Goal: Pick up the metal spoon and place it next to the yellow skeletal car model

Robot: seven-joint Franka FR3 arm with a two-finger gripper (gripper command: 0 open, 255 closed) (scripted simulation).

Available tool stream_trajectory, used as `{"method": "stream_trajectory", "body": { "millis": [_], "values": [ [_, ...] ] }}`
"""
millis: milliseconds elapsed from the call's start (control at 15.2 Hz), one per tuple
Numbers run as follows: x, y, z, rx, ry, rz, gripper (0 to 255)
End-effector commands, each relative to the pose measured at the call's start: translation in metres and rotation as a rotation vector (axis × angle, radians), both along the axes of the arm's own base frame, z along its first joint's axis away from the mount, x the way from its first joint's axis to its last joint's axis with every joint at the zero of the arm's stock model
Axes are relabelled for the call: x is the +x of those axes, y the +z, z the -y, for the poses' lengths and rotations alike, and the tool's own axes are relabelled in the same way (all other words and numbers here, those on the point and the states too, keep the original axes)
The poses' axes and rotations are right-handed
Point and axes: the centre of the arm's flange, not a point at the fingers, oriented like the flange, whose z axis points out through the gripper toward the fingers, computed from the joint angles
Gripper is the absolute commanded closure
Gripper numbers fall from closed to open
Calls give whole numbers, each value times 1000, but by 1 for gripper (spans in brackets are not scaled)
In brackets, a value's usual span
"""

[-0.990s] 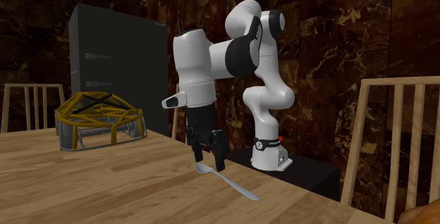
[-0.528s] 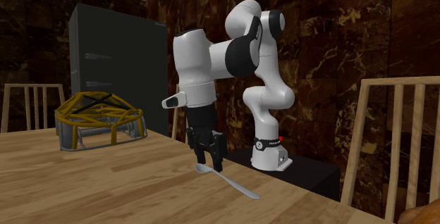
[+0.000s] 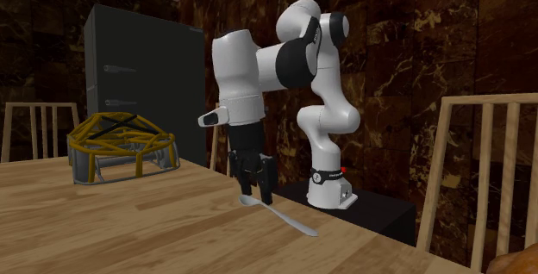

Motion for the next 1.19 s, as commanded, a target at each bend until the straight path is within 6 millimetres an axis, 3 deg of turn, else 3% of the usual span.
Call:
{"method": "stream_trajectory", "body": {
  "millis": [0, 1122],
  "values": [
    [1, 9, 0, 0, 0, 0, 255],
    [1, 99, 0, 0, 0, 0, 255]
  ]
}}
